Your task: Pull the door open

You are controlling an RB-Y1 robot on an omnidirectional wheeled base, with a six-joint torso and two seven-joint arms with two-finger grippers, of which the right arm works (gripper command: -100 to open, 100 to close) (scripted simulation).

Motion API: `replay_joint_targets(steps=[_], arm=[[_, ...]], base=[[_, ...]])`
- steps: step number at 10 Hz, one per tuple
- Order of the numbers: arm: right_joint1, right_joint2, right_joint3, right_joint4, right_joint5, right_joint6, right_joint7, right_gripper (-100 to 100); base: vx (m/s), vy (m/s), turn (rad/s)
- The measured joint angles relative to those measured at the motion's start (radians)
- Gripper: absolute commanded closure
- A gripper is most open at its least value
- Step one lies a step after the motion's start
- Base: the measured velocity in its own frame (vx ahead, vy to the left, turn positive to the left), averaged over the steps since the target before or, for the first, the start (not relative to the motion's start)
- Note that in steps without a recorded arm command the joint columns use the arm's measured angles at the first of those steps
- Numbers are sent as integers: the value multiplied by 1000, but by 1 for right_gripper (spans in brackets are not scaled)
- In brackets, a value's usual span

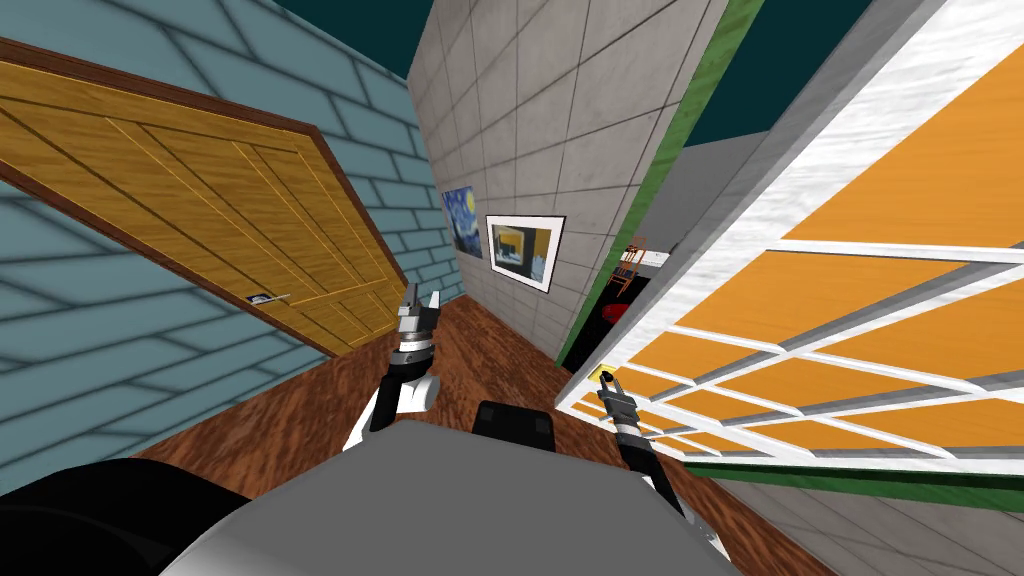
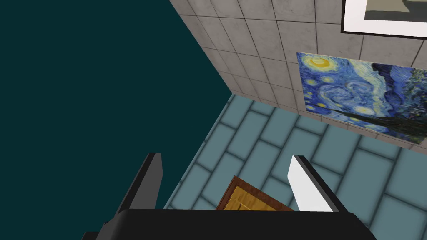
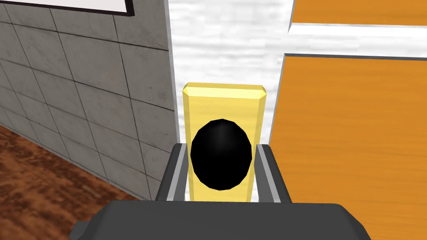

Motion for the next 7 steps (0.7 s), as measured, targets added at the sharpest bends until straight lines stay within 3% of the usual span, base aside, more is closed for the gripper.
replay_joint_targets(steps=[3,7], arm=[[28,-37,49,-3,20,-41,-40,100],[34,-52,71,16,30,-76,-66,100]], base=[[-198,-20,69],[-221,-56,159]])
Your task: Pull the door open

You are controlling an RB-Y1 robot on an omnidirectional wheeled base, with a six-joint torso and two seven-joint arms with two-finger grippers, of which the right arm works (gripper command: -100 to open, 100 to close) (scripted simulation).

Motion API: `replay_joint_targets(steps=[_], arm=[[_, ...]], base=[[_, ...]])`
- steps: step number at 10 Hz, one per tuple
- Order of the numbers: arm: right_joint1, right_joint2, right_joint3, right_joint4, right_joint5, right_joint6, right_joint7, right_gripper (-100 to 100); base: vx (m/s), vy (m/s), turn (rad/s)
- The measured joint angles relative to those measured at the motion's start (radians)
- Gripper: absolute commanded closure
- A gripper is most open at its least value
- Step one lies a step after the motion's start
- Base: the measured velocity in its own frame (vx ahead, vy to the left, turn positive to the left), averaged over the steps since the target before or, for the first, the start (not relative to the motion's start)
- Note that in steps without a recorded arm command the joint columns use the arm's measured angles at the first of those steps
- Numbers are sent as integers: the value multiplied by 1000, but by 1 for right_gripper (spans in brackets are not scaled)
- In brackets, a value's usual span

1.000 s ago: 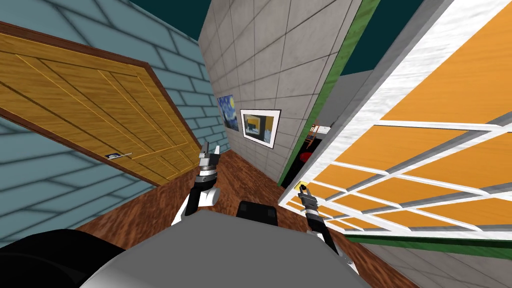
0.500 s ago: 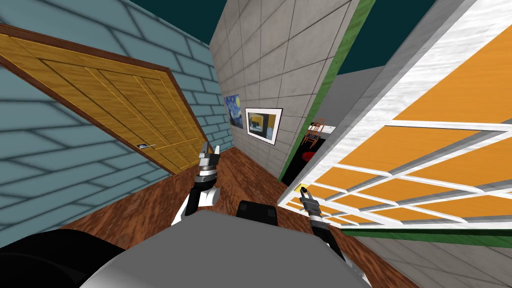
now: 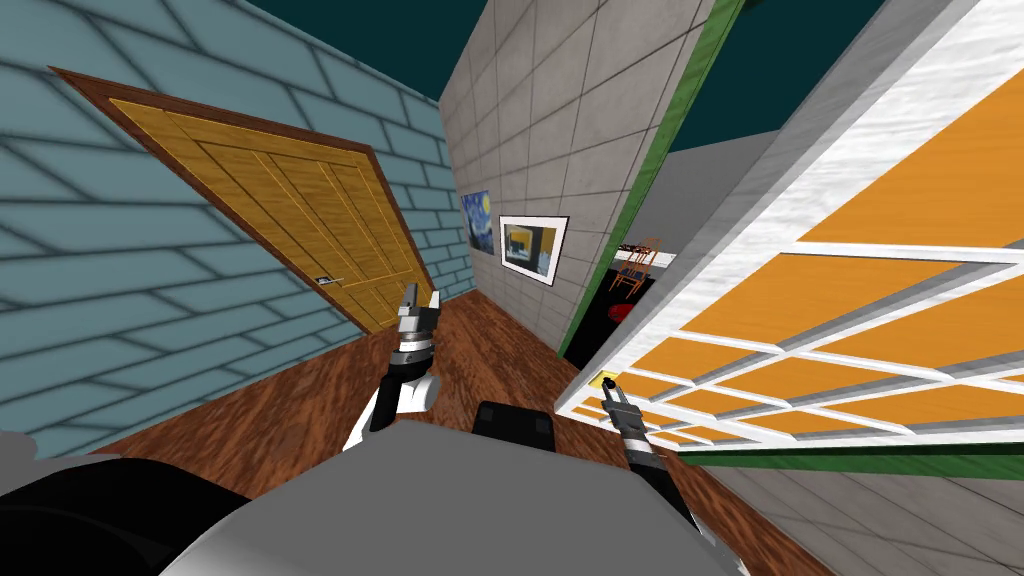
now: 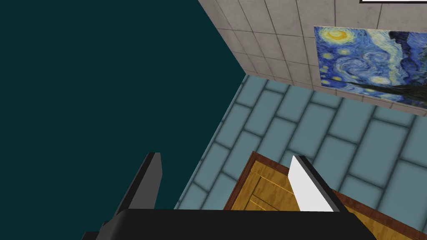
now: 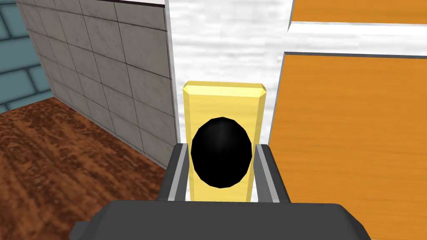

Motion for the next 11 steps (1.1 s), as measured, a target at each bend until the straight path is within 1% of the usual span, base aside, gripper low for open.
replay_joint_targets(steps=[2,3,4,5,8,11], arm=[[9,-11,20,13,9,-31,-19,100],[17,-16,28,11,13,-38,-25,100],[17,-18,37,23,17,-52,-34,100],[18,-17,40,26,18,-53,-36,100],[15,-26,47,41,23,-73,-52,100],[5,-26,63,80,35,-104,-79,100]], base=[[-242,-63,143],[-220,-50,143],[-100,-16,26],[-128,-39,117],[-211,-65,170],[-224,-56,143]])
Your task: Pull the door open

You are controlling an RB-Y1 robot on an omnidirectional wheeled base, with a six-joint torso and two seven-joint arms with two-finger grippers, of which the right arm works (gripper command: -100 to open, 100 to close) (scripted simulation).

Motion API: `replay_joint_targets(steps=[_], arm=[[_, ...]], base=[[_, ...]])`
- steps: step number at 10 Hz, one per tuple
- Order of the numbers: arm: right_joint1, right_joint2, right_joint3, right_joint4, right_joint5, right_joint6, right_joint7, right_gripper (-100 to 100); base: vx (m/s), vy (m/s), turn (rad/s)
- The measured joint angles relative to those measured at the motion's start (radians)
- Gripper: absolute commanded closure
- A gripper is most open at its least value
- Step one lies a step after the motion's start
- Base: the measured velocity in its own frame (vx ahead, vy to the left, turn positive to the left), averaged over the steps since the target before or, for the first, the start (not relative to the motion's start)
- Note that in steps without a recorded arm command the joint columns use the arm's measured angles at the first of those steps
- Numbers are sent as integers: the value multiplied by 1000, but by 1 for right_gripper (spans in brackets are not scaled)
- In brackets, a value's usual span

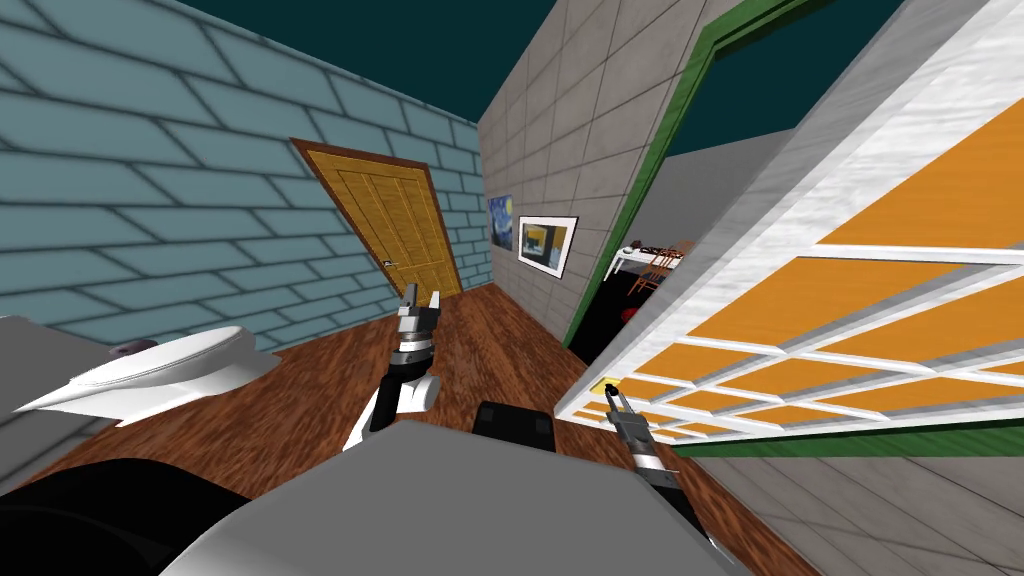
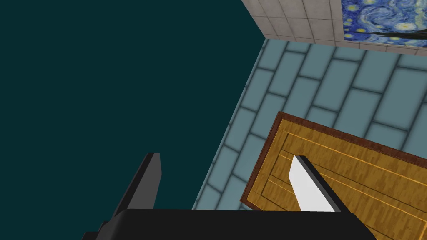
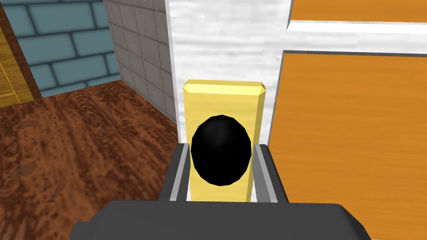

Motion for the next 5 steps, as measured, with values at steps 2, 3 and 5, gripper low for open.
replay_joint_targets(steps=[2,3,5], arm=[[9,-6,9,-1,5,-10,-8,100],[9,-10,12,4,7,-17,-13,100],[8,-11,17,15,7,-24,-18,100]], base=[[-205,-57,154],[-88,-5,18],[-167,-53,158]])
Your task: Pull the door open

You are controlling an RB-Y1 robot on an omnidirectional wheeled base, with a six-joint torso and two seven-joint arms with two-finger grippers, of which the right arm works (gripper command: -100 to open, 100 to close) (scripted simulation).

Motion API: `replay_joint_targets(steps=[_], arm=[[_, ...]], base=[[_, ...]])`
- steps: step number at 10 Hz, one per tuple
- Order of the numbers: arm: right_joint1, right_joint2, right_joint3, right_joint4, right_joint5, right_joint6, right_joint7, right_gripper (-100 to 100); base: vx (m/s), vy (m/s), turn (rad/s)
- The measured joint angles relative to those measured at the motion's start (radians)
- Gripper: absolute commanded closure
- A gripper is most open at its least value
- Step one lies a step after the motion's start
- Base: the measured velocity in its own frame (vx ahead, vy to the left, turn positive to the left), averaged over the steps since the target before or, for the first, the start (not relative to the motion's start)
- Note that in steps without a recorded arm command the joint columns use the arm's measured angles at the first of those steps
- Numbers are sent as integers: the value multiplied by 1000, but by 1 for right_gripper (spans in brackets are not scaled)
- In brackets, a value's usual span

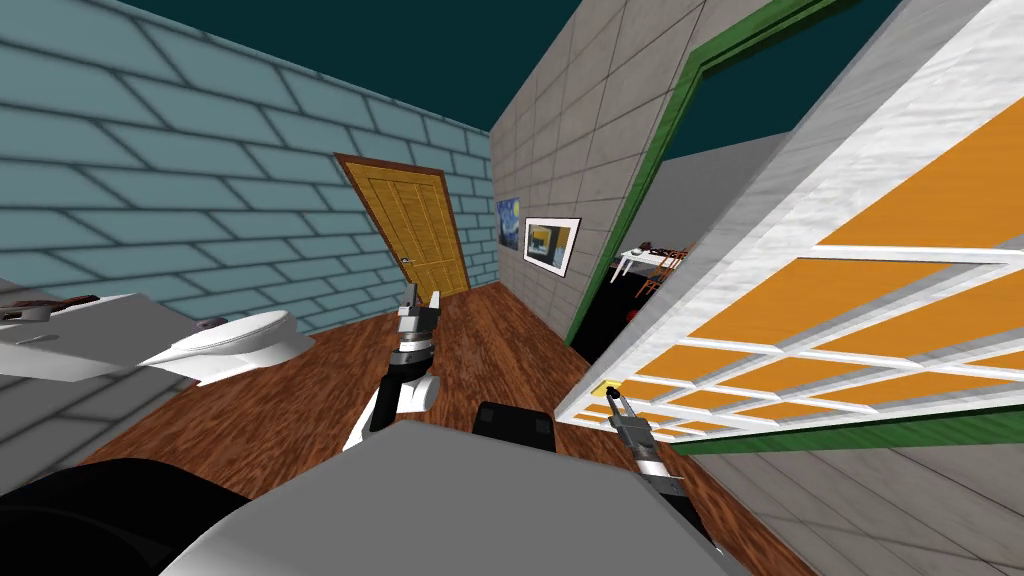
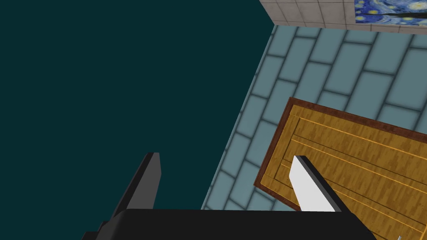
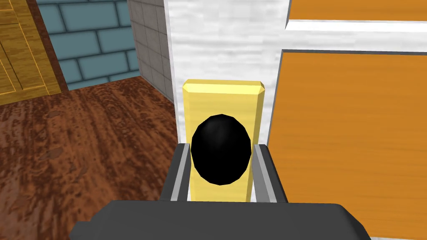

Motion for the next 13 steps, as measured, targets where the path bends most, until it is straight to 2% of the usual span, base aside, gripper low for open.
replay_joint_targets(steps=[2,3,5,7,12,13], arm=[[-2,-2,10,15,0,-20,-10,100],[2,-3,17,21,0,-31,-14,-100],[20,-5,13,19,-9,-44,-14,-100],[25,-4,12,27,-13,-51,-15,-100],[-10,15,-17,22,-20,-4,1,-100],[-11,15,-18,21,-20,-5,2,100]], base=[[-185,-75,132],[-187,14,-85],[-195,89,-174],[14,26,27],[199,-9,43],[-14,0,2]])
